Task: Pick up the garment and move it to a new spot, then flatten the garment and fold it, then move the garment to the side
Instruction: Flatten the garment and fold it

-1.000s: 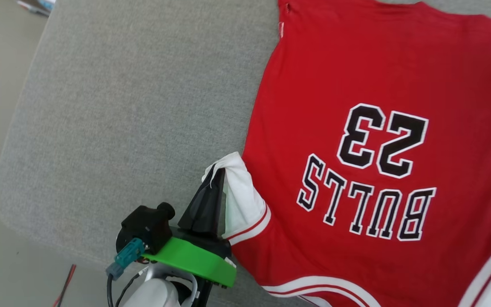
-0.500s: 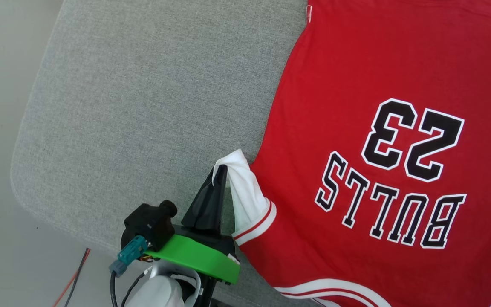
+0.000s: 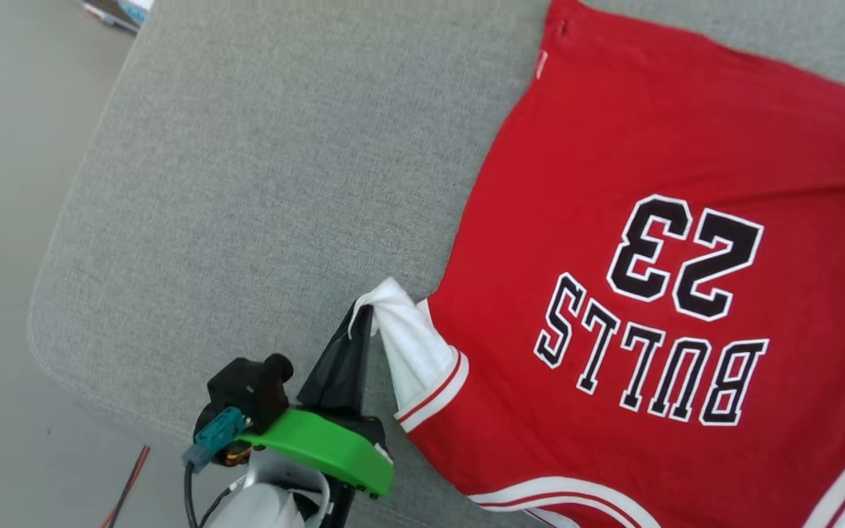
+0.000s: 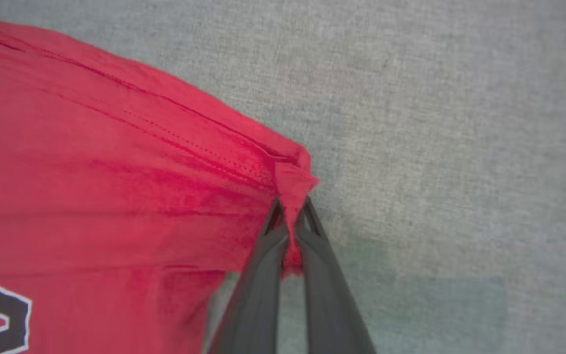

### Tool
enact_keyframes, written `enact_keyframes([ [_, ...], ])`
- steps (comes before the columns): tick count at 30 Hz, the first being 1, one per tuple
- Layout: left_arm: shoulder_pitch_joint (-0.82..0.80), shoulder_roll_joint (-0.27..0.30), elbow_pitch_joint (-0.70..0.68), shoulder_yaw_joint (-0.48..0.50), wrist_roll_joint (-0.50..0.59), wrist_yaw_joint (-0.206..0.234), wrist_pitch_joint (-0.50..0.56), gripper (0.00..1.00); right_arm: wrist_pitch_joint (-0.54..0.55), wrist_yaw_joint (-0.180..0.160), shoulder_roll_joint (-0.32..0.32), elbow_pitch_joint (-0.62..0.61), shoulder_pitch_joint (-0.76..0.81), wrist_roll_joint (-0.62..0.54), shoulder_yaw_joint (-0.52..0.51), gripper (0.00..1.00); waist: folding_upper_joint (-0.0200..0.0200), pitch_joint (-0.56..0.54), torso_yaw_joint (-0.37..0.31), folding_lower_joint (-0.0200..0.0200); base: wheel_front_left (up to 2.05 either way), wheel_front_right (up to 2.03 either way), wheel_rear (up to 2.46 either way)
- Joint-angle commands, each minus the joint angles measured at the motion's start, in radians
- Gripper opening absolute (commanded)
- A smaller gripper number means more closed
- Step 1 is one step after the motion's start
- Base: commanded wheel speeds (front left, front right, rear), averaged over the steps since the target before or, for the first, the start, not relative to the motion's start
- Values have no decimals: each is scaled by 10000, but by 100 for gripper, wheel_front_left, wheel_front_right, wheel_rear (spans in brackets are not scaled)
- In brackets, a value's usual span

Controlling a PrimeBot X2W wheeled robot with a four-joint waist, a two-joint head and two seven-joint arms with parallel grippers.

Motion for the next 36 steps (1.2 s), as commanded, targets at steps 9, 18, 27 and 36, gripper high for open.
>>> enact_keyframes([
  [9,887,628,334,382,-507,362,474,0,-492,-9,-280,-1711,3214,486,-687,0,0,-2357,-1582,-1,0,0,0],
  [18,1733,1103,751,839,-1065,474,670,0,-1148,-9,753,-3987,7375,470,-2456,0,0,-3255,-2865,-1,0,0,0],
  [27,2039,1504,957,1087,-1254,607,896,0,-1293,-9,3103,-5969,10647,-105,-3973,0,0,-3524,-3667,-1,0,0,0],
  [36,2140,1561,966,1034,-1353,653,1076,0,-1767,-9,5319,-6338,12145,-61,-4647,100,0,-3732,-3837,-1,0,0,0],
])
